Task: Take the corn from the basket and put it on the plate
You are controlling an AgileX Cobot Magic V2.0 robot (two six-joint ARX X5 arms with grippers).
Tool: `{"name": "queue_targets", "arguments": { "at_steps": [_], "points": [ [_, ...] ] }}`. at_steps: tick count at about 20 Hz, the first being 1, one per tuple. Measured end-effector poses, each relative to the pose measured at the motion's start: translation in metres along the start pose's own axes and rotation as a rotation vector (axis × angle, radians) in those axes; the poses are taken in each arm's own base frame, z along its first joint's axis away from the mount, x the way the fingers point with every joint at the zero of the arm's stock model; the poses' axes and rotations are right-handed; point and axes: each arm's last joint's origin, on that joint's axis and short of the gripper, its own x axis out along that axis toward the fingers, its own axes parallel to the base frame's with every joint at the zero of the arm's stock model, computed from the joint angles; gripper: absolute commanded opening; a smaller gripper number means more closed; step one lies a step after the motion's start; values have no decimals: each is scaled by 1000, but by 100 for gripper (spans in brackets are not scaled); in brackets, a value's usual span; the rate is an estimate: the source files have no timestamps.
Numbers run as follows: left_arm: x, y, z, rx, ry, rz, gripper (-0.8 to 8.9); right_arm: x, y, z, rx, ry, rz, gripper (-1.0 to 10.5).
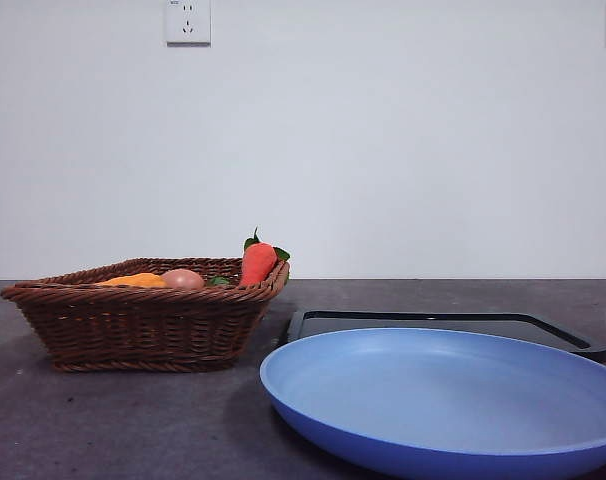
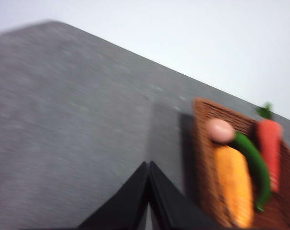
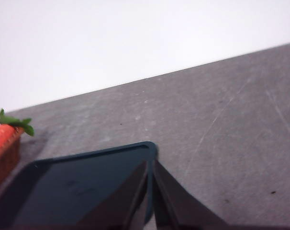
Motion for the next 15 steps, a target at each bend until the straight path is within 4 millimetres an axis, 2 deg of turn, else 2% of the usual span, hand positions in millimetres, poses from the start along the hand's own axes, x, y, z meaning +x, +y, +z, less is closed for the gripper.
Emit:
{"name": "queue_targets", "arguments": {
  "at_steps": [3, 8, 15],
  "points": [
    [-3, -3, 6, -20, 19, -26, 4, -3, 3, 10, 47, -15, 5, 2],
    [-13, -17, 35, -48, 39, -60, 4, -15, 17, 49, 61, -57, 14, 2],
    [-17, -39, 78, -44, 164, -145, 4, -20, 33, 91, 44, 71, 27, 2]
  ]
}}
